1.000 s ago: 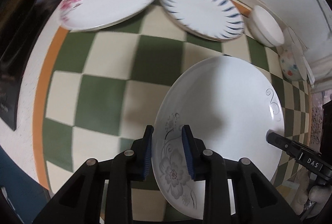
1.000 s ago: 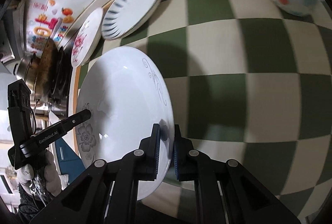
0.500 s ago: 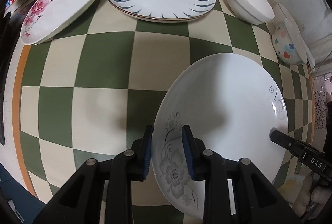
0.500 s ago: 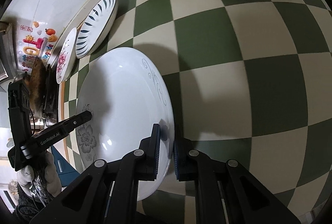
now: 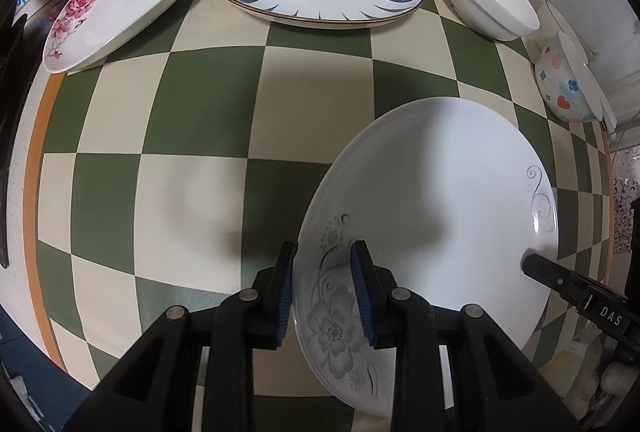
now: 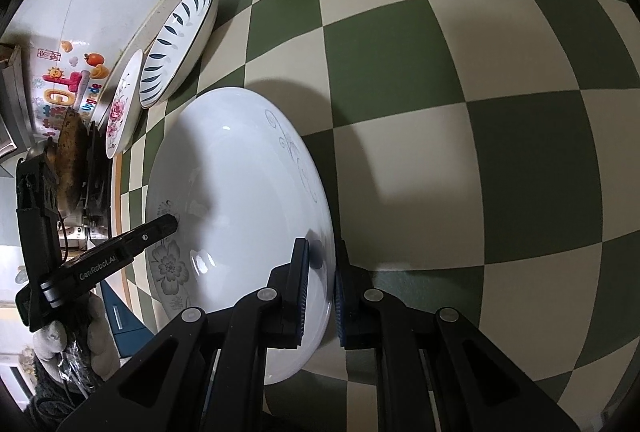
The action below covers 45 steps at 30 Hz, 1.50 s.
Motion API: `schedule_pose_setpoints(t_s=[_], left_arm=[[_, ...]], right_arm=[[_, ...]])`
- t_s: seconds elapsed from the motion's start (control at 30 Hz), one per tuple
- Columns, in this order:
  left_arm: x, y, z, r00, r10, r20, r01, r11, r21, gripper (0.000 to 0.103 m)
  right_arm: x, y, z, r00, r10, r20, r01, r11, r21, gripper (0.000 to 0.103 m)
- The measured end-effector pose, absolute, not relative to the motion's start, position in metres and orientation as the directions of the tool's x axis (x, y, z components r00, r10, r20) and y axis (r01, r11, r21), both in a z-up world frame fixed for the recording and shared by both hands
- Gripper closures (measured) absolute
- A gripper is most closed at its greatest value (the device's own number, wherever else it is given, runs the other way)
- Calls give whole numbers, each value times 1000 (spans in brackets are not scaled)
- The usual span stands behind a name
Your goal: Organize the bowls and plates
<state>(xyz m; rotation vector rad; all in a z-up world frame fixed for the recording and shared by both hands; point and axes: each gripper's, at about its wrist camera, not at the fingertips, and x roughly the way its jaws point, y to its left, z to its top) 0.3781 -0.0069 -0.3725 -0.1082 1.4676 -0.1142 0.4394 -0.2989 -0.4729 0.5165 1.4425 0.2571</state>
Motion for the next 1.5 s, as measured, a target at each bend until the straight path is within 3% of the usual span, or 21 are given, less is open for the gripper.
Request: schedule_pose_setpoints(t_s=[0.2, 0.33, 0.43, 0.5, 0.57, 0.8, 1.17, 1.23, 1.33, 1.5], left_arm=[[383, 16, -336, 179, -96, -979, -34, 994, -104, 78], [395, 64, -291, 283, -80, -956, -116, 986, -117, 77], [413, 106, -277, 316, -83, -945, -199, 968, -152, 73], [430, 134, -280, 316, -77, -946, -248, 955, -161, 73], [443, 159, -290, 305, -75, -949, -297, 940, -169, 73], [487, 237, -335, 257, -94, -962, -442, 874, -203, 73], [543, 267, -383, 207, -104, -973, -443, 877, -188, 73], [550, 265, -389, 204, -110, -973, -430, 882, -190, 73], [555, 264, -392, 213, -96, -972, -420, 890, -180, 79], [554, 267, -395, 238, -89, -967, -421, 888, -186, 86]], right_arm=[[445, -305, -464, 75, 460, -885, 179, 866, 466, 87], [452, -307, -418, 140, 406, -903, 155, 892, 425, 87], [468, -287, -381, 196, 401, -895, 117, 897, 427, 76], [489, -260, -364, 207, 428, -880, 82, 889, 451, 62], [518, -220, -355, 205, 481, -852, 23, 868, 496, 61], [633, -89, -371, 176, 518, -837, -110, 855, 507, 61], [764, 34, -433, 97, 446, -890, -227, 880, 416, 61], [774, 40, -444, 76, 438, -896, -227, 882, 413, 66], [786, 46, -462, 36, 431, -902, -218, 884, 414, 86], [789, 48, -467, 44, 460, -887, -234, 868, 438, 88]])
